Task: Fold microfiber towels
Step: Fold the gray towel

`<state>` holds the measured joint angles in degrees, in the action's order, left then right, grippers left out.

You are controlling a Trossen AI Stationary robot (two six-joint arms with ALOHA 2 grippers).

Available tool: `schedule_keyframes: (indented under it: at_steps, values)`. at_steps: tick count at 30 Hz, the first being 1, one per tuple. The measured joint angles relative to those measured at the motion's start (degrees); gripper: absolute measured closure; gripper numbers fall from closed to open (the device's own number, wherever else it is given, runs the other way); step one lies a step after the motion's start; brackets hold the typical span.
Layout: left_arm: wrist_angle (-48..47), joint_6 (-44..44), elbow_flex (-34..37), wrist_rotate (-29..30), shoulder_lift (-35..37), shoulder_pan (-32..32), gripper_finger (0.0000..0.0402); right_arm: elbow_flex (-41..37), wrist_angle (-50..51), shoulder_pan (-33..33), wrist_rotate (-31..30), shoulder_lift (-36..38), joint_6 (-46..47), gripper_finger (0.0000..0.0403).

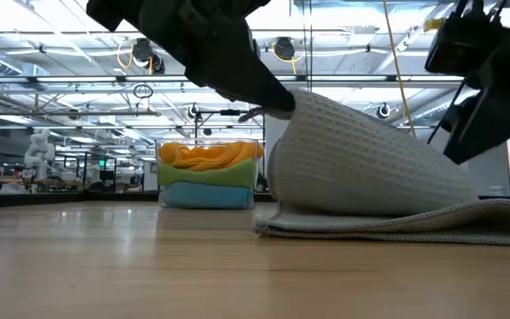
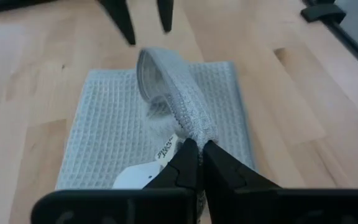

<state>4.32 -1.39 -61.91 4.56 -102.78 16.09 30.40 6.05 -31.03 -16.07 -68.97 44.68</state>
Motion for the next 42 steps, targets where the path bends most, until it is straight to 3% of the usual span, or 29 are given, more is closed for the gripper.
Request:
schedule_keyframes:
  at_steps: [8, 19, 24, 31, 42]
  values:
    - [0.4, 0.0, 0.0, 0.0, 0.0, 0.3, 0.0393, -8.8, -22.0, 2.3, 1.2, 0.0, -2.1, 0.0185]
    - [0.8, -0.9, 0.0, 0.0, 0.0, 0.3, 0.0388, -13.6, -37.6, 10.1, 9.5, -5.7, -3.7, 0.0204]
    - [1.2, -1.3, 0.0, 0.0, 0.0, 0.3, 0.0395, -13.5, -46.0, 11.3, 17.5, -9.5, -7.6, 0.0234]
    - [1.4, -1.2, 0.0, 0.1, 0.0, 0.3, 0.0387, -13.5, -43.0, 11.3, 20.6, -7.5, -9.7, 0.0387]
    - [4.4, -0.5, 0.0, 4.1, 0.0, 2.1, 0.0388, -9.7, -26.2, 8.8, 18.7, 3.8, -9.4, 0.0399]
